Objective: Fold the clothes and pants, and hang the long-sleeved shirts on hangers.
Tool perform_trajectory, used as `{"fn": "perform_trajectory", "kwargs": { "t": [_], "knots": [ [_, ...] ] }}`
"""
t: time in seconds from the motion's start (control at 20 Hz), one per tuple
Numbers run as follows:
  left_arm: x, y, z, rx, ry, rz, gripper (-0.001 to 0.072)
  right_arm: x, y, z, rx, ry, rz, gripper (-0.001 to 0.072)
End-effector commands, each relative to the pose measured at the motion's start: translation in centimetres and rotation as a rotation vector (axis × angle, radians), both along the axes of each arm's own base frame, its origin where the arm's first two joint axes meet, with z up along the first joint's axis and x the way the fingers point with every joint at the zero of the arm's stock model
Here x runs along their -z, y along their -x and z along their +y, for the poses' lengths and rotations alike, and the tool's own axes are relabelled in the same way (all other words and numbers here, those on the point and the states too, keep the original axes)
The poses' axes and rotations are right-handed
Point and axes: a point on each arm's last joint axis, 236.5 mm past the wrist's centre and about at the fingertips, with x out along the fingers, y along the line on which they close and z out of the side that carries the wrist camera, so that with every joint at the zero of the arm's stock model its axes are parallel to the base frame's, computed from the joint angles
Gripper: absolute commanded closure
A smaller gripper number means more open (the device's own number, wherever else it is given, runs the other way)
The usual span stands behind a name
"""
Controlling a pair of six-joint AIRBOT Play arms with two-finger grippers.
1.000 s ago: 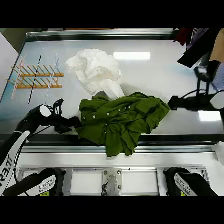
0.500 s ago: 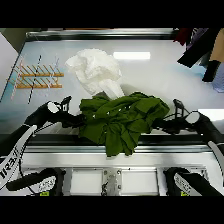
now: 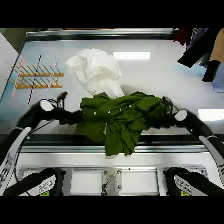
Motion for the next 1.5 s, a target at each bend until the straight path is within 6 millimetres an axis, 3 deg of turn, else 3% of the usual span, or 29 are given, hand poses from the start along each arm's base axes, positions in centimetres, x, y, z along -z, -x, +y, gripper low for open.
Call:
{"fn": "perform_trajectory", "kwargs": {
  "t": [0.0,0.1,0.15,0.25,0.35,0.4,0.5,0.55,0.65,0.85,0.9,0.95,1.0,1.05,1.1,1.25,1.35,1.45],
  "knots": [
    [-11.4,-1.6,2.1,-0.020,0.010,-0.250,0.0690,-10.2,-4.6,-2.4,-0.140,0.168,-0.209,0.0698],
    [-22.0,-1.1,2.8,-0.030,-0.004,-0.529,0.0690,-20.6,-7.8,-3.8,-0.146,0.254,-0.419,0.0698],
    [-27.1,0.1,2.8,-0.035,-0.011,-0.677,0.0690,-26.1,-8.9,-3.9,-0.133,0.272,-0.540,0.0699],
    [-34.8,3.9,2.6,-0.076,0.009,-0.885,0.0690,-36.0,-9.7,-3.8,-0.073,0.257,-0.756,0.0699],
    [-38.4,7.6,2.1,-0.095,0.038,-0.982,0.0690,-43.4,-9.7,-4.0,0.002,0.225,-0.936,0.0699],
    [-39.0,8.9,1.8,-0.097,0.054,-0.992,0.0690,-46.2,-9.6,-4.1,0.030,0.213,-1.014,0.0698],
    [-38.1,10.5,1.2,-0.106,0.094,-0.950,0.0690,-49.2,-9.6,-4.3,0.067,0.198,-1.109,0.0698],
    [-37.1,10.6,0.8,-0.105,0.112,-0.917,0.0690,-49.5,-9.9,-4.4,0.082,0.187,-1.122,0.0698],
    [-33.9,10.1,-0.3,-0.095,0.160,-0.810,0.0690,-48.3,-11.2,-4.3,0.080,0.188,-1.093,0.0698],
    [-26.8,8.1,-6.7,0.044,0.304,-0.575,0.0690,-42.6,-16.0,-4.5,0.070,0.211,-0.968,0.0695],
    [-24.7,7.3,-8.6,0.074,0.314,-0.533,0.0689,-40.6,-17.2,-4.6,0.063,0.225,-0.926,0.0576],
    [-22.8,6.5,-10.3,0.091,0.323,-0.500,0.0675,-39.0,-18.1,-4.9,0.060,0.233,-0.887,0.0282],
    [-20.9,5.9,-12.0,0.112,0.323,-0.464,0.0352,-37.7,-18.4,-4.9,0.046,0.241,-0.852,0.0056],
    [-19.4,5.2,-12.9,0.122,0.306,-0.444,0.0057,-36.7,-18.2,-5.2,0.027,0.257,-0.820,0.0058],
    [-18.3,4.3,-13.2,0.131,0.271,-0.427,0.0036,-36.2,-17.8,-5.6,0.013,0.275,-0.796,0.0057],
    [-17.5,0.8,-9.7,0.099,0.129,-0.429,0.0036,-33.6,-15.1,-7.3,-0.008,0.307,-0.647,0.0057],
    [-16.8,-1.2,-5.1,0.023,0.027,-0.420,0.0036,-30.5,-12.6,-7.4,-0.030,0.306,-0.536,0.0057],
    [-14.1,-1.6,-0.6,-0.048,-0.045,-0.342,0.0036,-26.5,-10.0,-7.2,-0.045,0.296,-0.440,0.0057]
  ]
}}
